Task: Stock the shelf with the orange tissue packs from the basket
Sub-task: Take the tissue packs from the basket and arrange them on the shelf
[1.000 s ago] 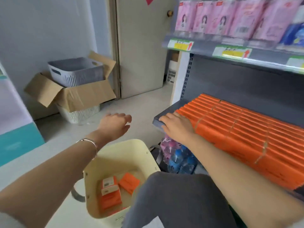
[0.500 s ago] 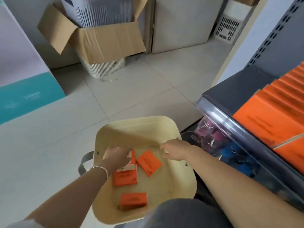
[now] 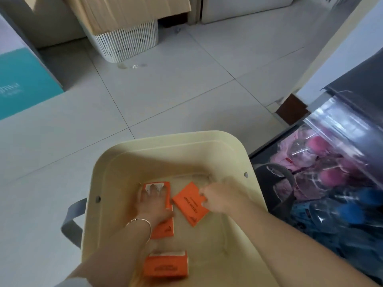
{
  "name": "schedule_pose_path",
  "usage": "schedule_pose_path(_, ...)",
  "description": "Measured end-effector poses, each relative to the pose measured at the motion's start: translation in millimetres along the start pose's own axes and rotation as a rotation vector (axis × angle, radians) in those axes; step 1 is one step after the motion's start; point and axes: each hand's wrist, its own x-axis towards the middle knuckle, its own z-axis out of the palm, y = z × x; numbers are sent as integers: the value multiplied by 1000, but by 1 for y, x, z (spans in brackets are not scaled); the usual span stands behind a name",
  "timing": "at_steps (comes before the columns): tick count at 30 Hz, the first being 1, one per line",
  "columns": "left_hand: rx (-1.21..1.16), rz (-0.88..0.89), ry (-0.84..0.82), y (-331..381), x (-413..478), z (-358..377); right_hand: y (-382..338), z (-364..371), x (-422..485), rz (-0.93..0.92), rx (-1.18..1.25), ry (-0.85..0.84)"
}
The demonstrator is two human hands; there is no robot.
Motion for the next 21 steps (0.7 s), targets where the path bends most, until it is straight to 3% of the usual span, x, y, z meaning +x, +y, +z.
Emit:
schedule_pose_path(4, -163, -3, 83, -5, 8, 1, 5, 12, 13, 18, 24, -8)
schedule_pose_path(13, -654, 70, 73, -1, -10, -11, 5, 23, 17, 78, 10, 38)
schedule_pose_path(17, -511, 163, 66, -1, -11, -16, 3, 30, 19, 100, -16, 12)
schedule_pose_path(21, -295, 117, 113, -5, -5, -29, -3, 38, 29, 162, 40, 44)
